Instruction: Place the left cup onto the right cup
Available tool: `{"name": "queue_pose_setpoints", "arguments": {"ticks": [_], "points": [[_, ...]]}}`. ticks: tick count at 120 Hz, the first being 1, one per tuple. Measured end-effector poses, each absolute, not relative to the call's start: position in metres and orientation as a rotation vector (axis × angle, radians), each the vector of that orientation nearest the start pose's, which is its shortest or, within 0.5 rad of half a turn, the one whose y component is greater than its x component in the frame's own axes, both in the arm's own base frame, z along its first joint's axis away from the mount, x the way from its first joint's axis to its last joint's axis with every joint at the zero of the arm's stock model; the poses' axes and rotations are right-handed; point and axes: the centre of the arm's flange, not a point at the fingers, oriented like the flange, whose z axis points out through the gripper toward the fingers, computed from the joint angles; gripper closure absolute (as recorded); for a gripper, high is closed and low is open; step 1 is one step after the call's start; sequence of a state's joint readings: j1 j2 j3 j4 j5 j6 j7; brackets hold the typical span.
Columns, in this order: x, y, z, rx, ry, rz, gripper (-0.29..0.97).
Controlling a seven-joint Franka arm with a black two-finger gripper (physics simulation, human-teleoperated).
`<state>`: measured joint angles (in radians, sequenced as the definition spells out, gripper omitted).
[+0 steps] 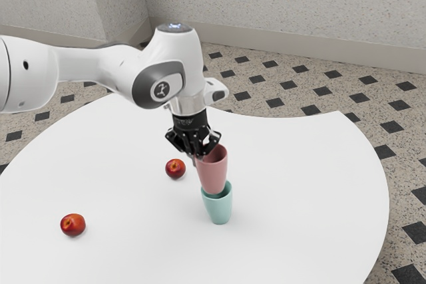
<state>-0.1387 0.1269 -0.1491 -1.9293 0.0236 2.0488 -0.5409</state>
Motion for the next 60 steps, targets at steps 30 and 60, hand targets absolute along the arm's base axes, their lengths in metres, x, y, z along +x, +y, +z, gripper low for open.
{"name": "queue_pose_setpoints", "arguments": {"ticks": [30,60], "points": [[0.566,-0.163,0.410,-3.114,-0.399,0.006,0.78],[0.570,-0.164,0.395,-3.111,-0.412,0.022,0.78]]}}
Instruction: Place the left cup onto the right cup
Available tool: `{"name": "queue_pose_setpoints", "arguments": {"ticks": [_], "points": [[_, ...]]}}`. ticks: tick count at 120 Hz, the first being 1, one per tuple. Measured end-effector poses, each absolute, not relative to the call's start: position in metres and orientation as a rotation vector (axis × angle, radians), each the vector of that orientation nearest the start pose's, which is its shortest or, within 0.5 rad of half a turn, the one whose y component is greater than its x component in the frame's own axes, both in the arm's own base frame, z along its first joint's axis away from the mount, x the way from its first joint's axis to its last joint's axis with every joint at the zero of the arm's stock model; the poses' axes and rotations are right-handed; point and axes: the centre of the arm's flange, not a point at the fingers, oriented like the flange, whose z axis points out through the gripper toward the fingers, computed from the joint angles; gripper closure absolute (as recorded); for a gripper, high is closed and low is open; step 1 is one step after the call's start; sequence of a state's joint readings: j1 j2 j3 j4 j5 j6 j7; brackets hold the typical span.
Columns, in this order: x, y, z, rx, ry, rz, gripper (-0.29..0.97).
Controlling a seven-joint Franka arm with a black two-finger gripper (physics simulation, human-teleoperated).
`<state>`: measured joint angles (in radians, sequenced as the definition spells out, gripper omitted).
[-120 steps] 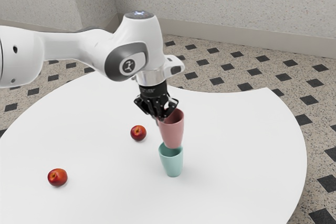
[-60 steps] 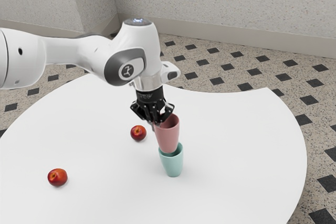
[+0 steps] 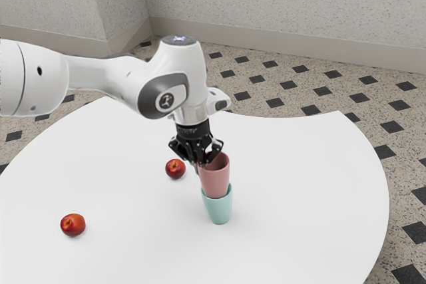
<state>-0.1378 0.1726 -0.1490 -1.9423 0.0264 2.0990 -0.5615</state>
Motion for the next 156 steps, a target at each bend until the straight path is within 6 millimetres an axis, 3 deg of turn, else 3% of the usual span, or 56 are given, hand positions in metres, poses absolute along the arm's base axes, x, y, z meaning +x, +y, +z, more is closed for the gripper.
{"name": "queue_pose_setpoints", "arguments": {"ticks": [15,39,60,72,97,115,134,147,156], "points": [[0.571,-0.164,0.387,-3.109,-0.418,0.032,0.78],[0.574,-0.165,0.381,-3.113,-0.414,0.025,0.35],[0.575,-0.166,0.384,-3.117,-0.412,0.008,0.15],[0.579,-0.166,0.404,-3.123,-0.409,-0.039,0.10],[0.605,-0.146,0.484,-3.103,-0.452,-0.142,0.04],[0.601,-0.111,0.511,-3.066,-0.503,-0.116,0.02],[0.597,-0.046,0.547,-3.040,-0.557,-0.090,0.01],[0.594,0.004,0.555,-3.038,-0.542,-0.046,0.00],[0.592,0.014,0.559,-3.046,-0.475,-0.023,0.00]]}}
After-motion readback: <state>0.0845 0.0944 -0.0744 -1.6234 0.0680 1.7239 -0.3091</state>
